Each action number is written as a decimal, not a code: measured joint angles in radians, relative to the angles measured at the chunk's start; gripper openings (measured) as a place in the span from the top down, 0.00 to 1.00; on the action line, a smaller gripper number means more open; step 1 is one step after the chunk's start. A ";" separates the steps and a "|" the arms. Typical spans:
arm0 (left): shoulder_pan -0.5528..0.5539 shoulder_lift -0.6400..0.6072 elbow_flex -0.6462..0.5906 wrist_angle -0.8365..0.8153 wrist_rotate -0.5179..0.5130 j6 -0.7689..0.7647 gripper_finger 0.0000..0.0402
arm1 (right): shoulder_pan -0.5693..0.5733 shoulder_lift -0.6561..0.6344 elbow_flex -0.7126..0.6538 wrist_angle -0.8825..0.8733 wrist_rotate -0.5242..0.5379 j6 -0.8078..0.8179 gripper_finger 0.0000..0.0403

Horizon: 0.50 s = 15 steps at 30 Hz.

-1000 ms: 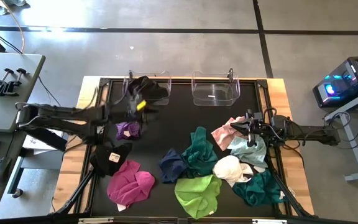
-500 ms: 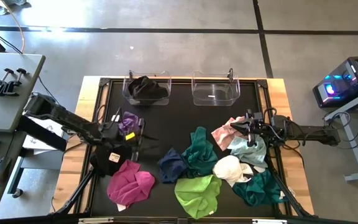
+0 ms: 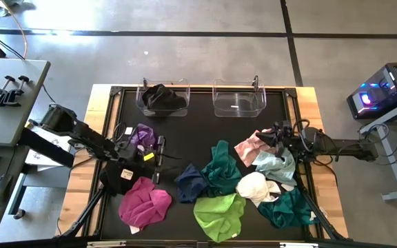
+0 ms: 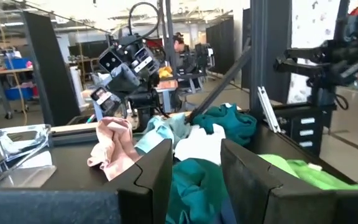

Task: Sort towels by color in basket
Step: Put the light pink microfiber towel into the right transparent bin

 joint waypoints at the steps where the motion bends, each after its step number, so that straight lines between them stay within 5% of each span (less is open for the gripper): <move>1: 0.000 0.007 0.000 0.009 -0.012 0.000 0.70 | 0.006 0.007 0.000 0.025 -0.002 0.001 1.00; 7: 0.001 0.018 0.000 0.053 -0.025 0.000 0.70 | 0.177 0.164 0.000 0.372 0.016 -0.173 1.00; 15: 0.001 0.018 0.000 0.049 -0.025 0.018 0.70 | 0.449 0.634 0.007 0.815 0.356 -0.341 1.00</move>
